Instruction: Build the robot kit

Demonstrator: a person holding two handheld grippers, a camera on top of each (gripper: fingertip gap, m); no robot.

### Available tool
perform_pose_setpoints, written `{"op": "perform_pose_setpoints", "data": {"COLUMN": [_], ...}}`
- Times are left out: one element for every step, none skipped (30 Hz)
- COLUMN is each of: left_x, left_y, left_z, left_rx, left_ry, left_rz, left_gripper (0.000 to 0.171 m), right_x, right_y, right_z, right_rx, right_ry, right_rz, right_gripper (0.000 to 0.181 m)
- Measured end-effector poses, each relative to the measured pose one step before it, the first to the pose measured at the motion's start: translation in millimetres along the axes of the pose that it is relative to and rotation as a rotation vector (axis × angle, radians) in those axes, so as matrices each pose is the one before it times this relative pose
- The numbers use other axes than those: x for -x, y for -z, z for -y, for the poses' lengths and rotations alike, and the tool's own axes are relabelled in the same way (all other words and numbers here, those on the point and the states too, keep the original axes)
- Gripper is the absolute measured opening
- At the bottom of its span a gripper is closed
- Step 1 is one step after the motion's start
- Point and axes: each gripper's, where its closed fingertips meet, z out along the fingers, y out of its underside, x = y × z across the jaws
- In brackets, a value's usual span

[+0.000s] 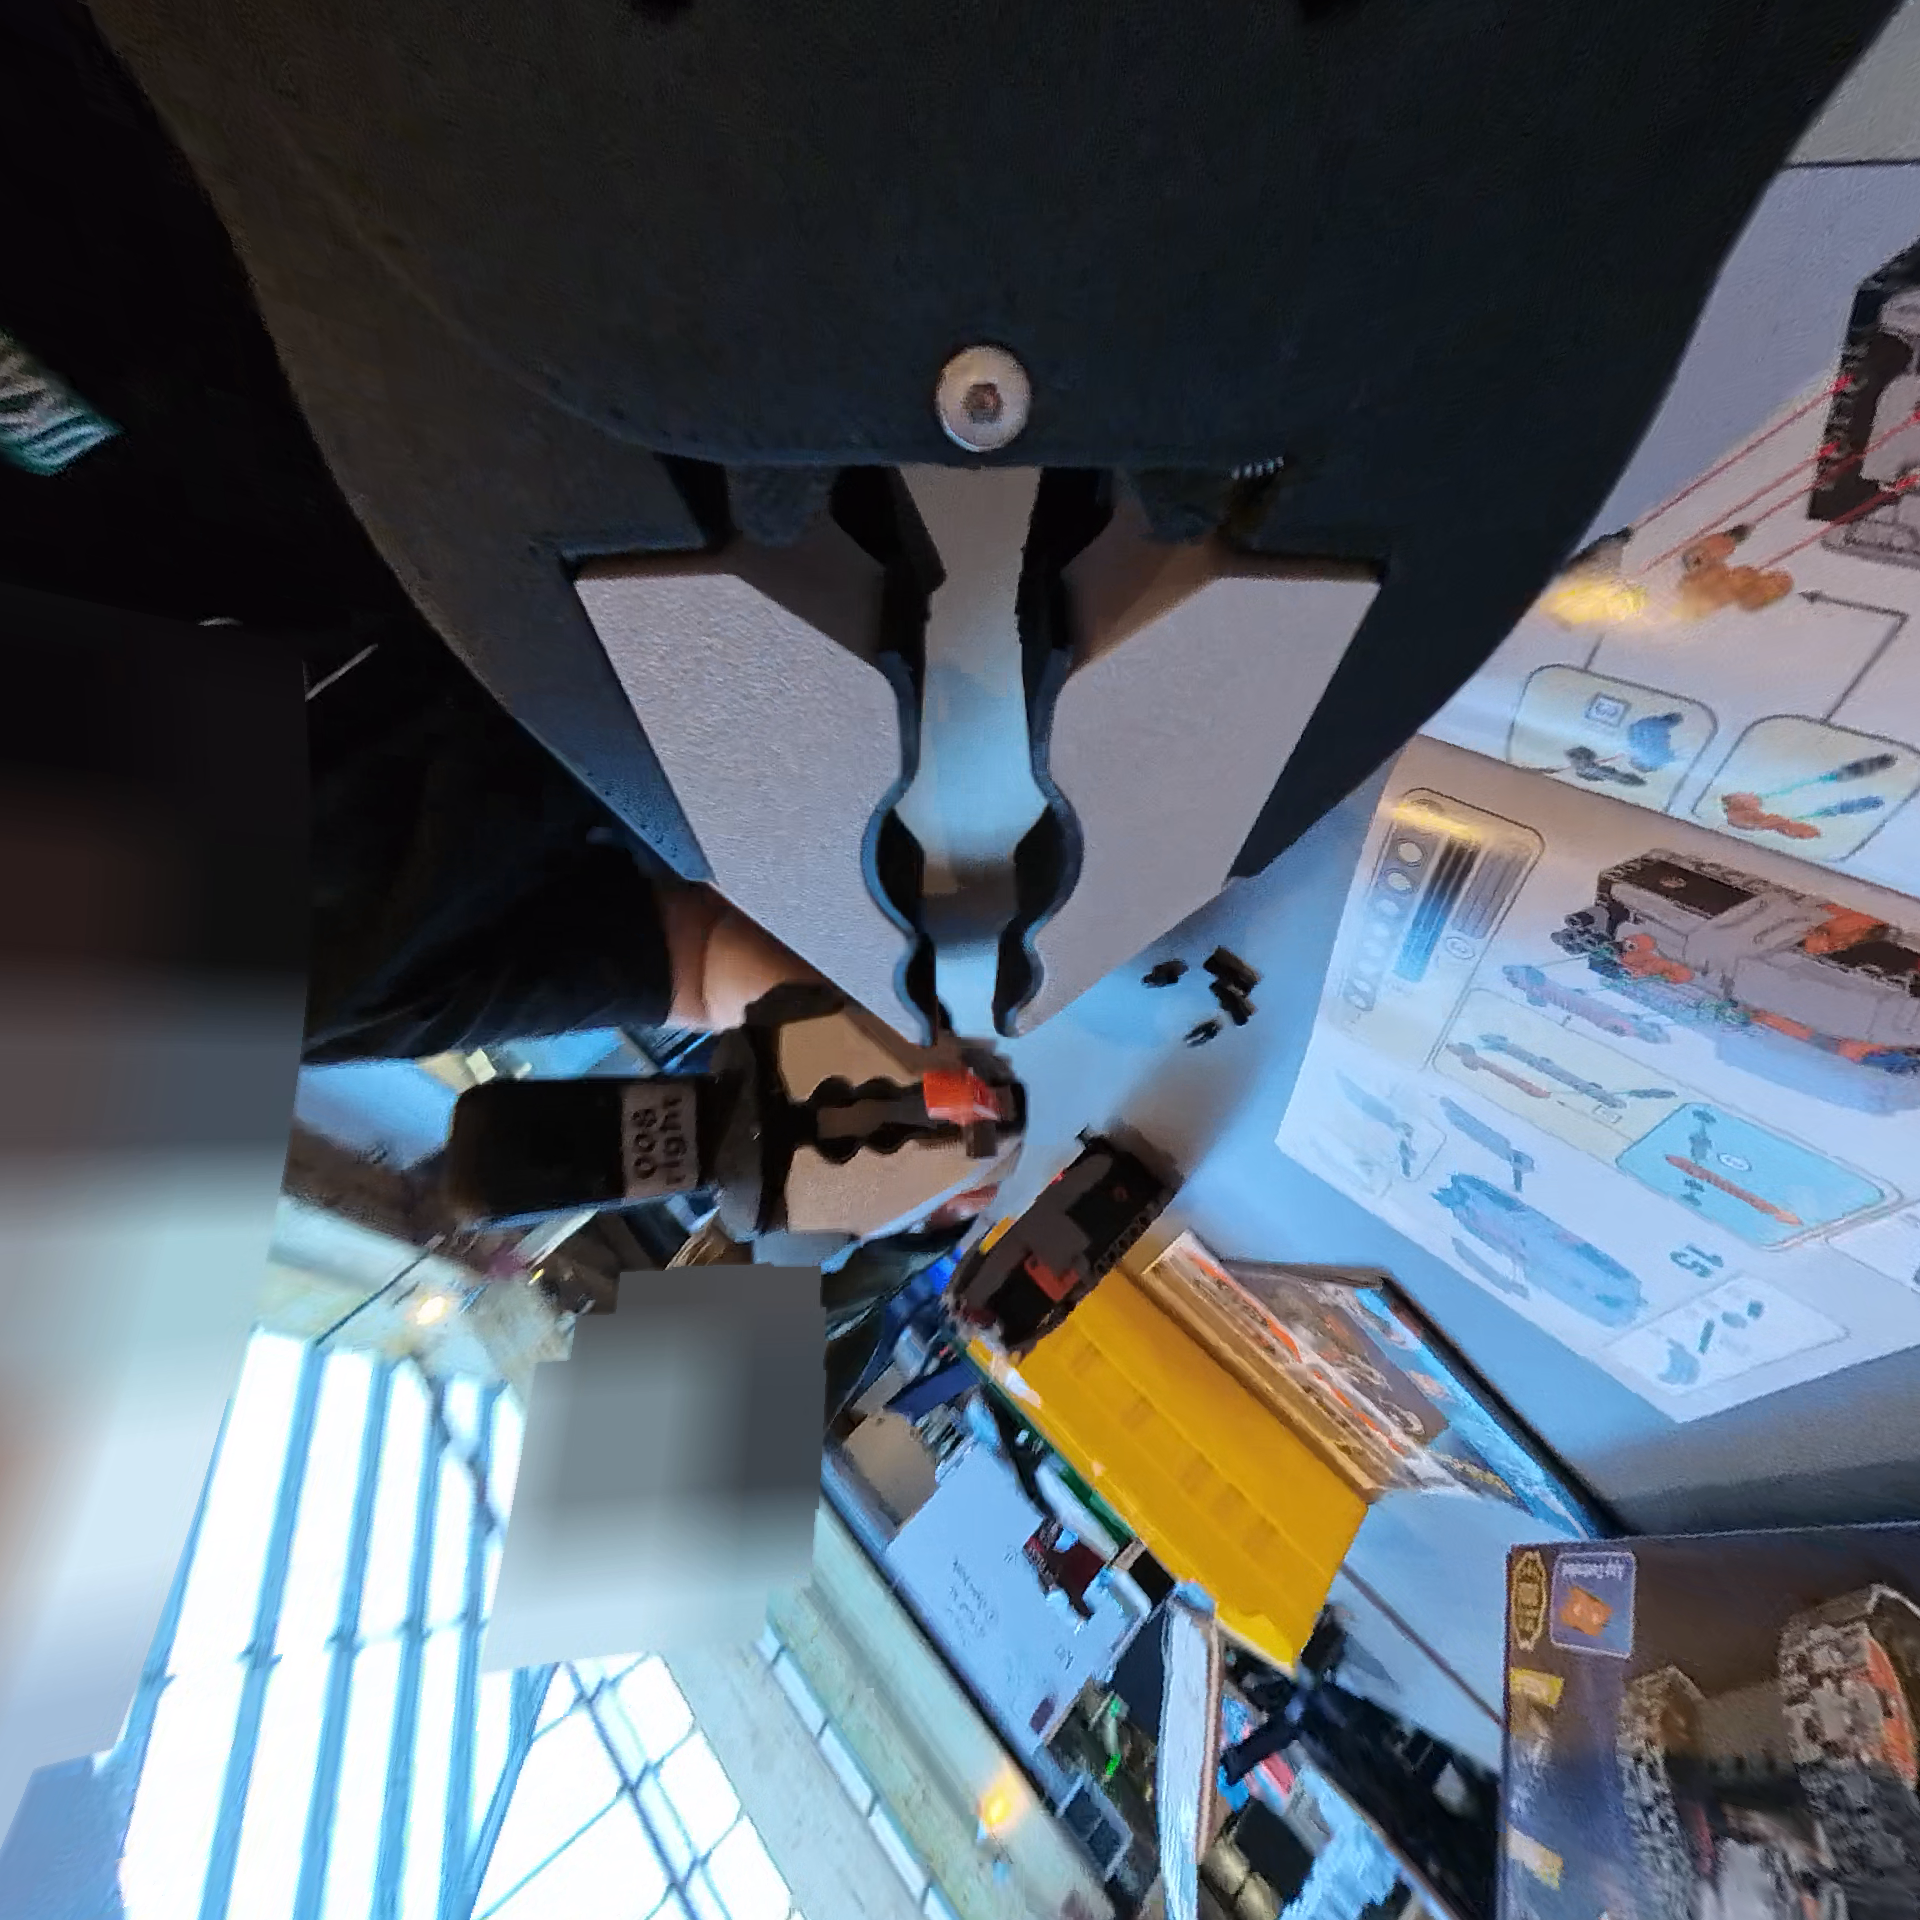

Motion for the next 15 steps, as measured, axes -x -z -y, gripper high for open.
{"op": "perform_pose_setpoints", "data": {"left_x": [1.94,0.30,-1.13,-1.98,-2.39,-2.01,0.44,2.65,2.08,2.84,3.83,3.04,2.31,0.46,-0.38], "left_y": [-4.24,-4.31,-3.68,-2.69,-1.46,-0.25,0.91,1.64,1.84,1.79,1.35,0.73,0.20,0.19,0.17], "left_z": [-4.98,-2.99,-0.69,1.40,3.12,3.62,2.60,1.15,0.89,-0.32,-1.42,-2.24,-1.75,-0.31,0.58], "left_rx": [0.03176,0.01838,0.00325,-0.01128,-0.02316,-0.02693,-0.01886,-0.01029,-0.00841,-0.00035,0.00747,0.01235,0.00820,-0.00033,-0.00291], "left_ry": [-0.0387,-0.0327,-0.0211,-0.0060,0.0066,0.0155,0.0207,0.0188,0.0148,0.0126,0.0109,0.0132,0.0117,0.0077,0.0094], "left_rz": [0.0293,0.0210,0.0100,-0.0007,-0.0115,-0.0159,-0.0057,0.0035,-0.0020,0.0020,0.0068,0.0019,-0.0003,-0.0060,-0.0068], "left_gripper": [0.007,0.007,0.007,0.009,0.010,0.010,0.008,0.005,0.004,0.004,0.004,0.004,0.003,0.003,0.003], "right_x": [-0.72,-0.11,0.08,0.01,0.40,0.87,0.65,0.78,1.59,2.36,4.10,3.49,3.09,2.18,2.30], "right_y": [-0.21,-0.16,0.03,0.23,-0.10,-0.18,-0.15,-0.11,-0.59,-1.03,-1.37,-1.80,-1.82,-0.93,-0.32], "right_z": [-0.44,0.18,0.63,0.77,0.32,-0.03,0.40,0.74,-0.17,-0.87,-0.95,-2.77,-3.32,-1.13,0.48], "right_rx": [0.0085,0.0060,0.0024,0.0019,0.0048,0.0069,0.0029,0.0003,0.0064,0.0104,0.0078,0.0165,0.0181,0.0004,-0.0101], "right_ry": [-0.0046,-0.0055,-0.0079,-0.0096,-0.0082,-0.0059,-0.0029,-0.0017,0.0001,0.0020,0.0023,-0.0010,-0.0014,-0.0004,0.0009], "right_rz": [-0.0070,-0.0027,-0.0011,-0.0025,-0.0007,0.0013,-0.0008,0.0002,0.0041,0.0082,0.0185,0.0164,0.0179,0.0133,0.0153], "right_gripper": [0.005,0.005,0.005,0.005,0.005,0.005,0.005,0.005,0.005,0.005,0.005,0.005,0.005,0.005,0.005]}}
